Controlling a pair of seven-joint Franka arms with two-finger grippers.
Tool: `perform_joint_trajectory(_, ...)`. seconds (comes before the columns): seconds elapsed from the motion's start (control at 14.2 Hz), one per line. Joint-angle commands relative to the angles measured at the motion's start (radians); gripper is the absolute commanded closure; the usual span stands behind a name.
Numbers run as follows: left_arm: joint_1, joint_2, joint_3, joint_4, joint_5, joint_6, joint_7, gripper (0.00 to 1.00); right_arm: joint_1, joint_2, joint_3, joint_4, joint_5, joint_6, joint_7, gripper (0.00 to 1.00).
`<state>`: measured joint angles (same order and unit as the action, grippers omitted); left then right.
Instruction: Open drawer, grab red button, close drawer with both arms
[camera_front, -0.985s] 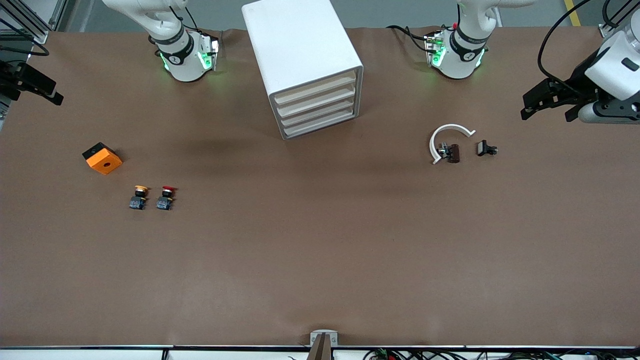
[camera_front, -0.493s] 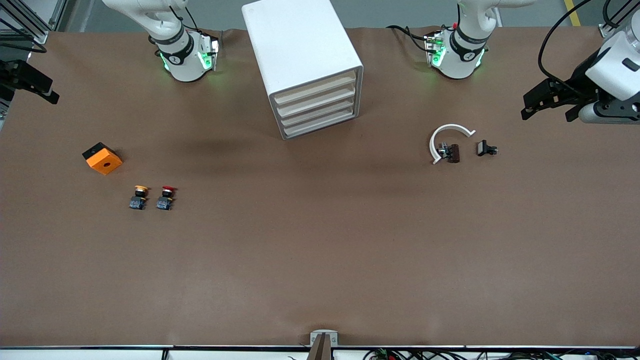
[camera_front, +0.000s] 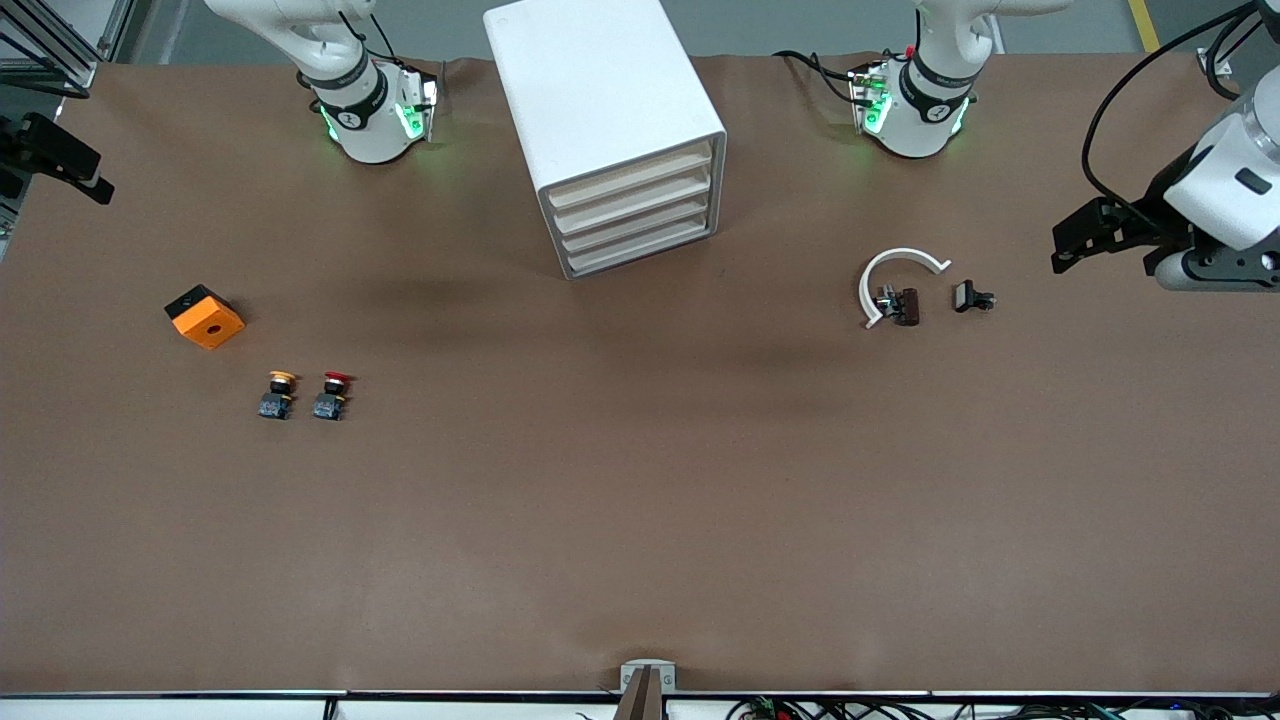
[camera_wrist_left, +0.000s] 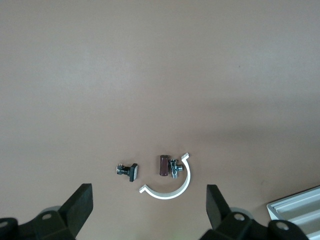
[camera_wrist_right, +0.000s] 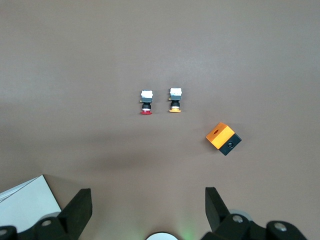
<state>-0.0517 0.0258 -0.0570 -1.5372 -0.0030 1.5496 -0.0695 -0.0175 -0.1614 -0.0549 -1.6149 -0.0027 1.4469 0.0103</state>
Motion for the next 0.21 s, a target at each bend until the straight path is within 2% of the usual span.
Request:
perform_joint_trajectory(0.0, 0.009, 0.016, -0.006, 0.029, 0.011, -0.003, 0.019, 0.0, -0.004, -0.023, 0.012, -0.017, -0.008, 0.01, -0.01, 0.0)
perform_joint_trajectory(0.14, 0.009, 0.017, -0.006, 0.029, 0.012, -0.003, 0.019, 0.0, -0.004, -0.023, 0.012, -0.017, -0.005, 0.01, -0.01, 0.0)
